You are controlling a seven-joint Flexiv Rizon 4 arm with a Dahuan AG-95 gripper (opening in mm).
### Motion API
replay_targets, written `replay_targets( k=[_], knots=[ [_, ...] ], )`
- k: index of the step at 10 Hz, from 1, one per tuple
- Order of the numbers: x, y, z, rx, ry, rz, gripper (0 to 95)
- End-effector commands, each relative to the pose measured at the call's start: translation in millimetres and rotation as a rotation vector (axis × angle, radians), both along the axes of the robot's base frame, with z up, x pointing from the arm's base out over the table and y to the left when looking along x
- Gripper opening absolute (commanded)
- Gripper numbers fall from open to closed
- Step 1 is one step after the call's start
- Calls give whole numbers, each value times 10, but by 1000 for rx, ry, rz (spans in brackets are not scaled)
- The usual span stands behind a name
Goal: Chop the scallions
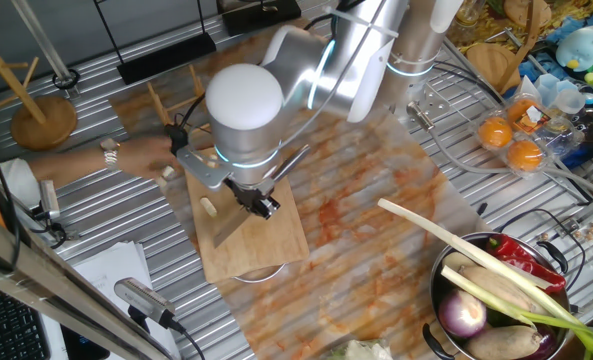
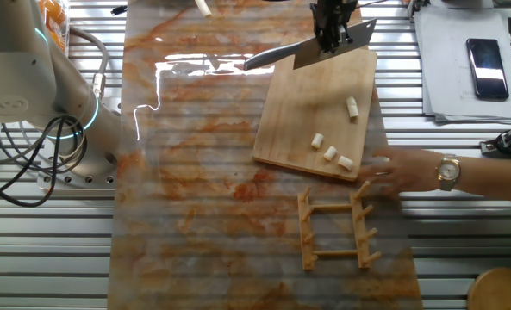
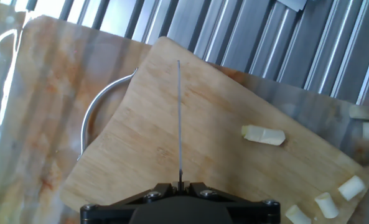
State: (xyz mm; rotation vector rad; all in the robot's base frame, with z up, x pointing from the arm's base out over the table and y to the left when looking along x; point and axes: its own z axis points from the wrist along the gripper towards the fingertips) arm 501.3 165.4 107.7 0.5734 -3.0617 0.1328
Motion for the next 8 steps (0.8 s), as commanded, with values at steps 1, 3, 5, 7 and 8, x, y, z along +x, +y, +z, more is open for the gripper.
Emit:
replay_targets(
  k=[1,3,5,7,8],
  knots=[
    [16,13,-3,2,1,-3,0],
    [5,19,7,1,1,-1,0],
    [-2,22,13,-1,2,0,0],
    [-4,22,14,-7,-1,-13,0],
    [-4,21,13,-10,-7,-35,0]
  ],
)
